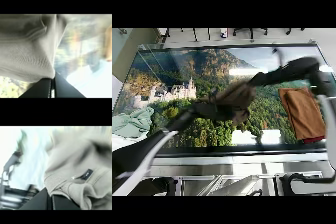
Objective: Fold the shirts.
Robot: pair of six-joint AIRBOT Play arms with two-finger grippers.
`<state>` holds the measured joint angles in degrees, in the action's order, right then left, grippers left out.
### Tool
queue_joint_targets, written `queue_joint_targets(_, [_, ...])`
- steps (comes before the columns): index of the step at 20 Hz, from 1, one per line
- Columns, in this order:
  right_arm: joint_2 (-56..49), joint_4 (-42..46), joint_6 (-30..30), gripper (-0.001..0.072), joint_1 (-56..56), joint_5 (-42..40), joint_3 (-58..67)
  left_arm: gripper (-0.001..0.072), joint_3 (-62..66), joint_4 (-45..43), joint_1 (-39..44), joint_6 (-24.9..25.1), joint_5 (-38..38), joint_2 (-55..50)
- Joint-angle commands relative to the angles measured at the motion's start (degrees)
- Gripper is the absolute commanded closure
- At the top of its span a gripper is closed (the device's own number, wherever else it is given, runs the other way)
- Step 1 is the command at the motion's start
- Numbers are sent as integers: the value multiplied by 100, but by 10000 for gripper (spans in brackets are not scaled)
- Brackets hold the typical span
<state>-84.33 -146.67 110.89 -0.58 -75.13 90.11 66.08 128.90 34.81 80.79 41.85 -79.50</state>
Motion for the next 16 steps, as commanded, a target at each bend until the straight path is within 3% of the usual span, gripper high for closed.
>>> queue_joint_targets(1, [1228, -61, -275, 689, -717, -116, 671, 692, 361, -535, -678, 166, 586, 2199])
queue_joint_targets(4, [2411, -52, -271, 689, -1145, -13, 931, 692, 1167, -651, -1412, 166, 734, 4068])
queue_joint_targets(8, [3718, 223, -179, 689, -1300, 927, 1040, 692, 2159, -1259, -2791, 162, 1213, 5311])
queue_joint_targets(11, [4046, 691, -306, 689, -1300, 1325, 1038, 692, 2680, -1744, -3921, 166, 1902, 5331])
queue_joint_targets(14, [3488, 1025, -870, 689, -1287, 743, 894, 692, 2809, -1633, -4730, 511, 2863, 4636])
queue_joint_targets(16, [2944, 1021, -1012, 689, -1250, 376, 393, 692, 2323, -1176, -4955, 922, 3042, 4138])
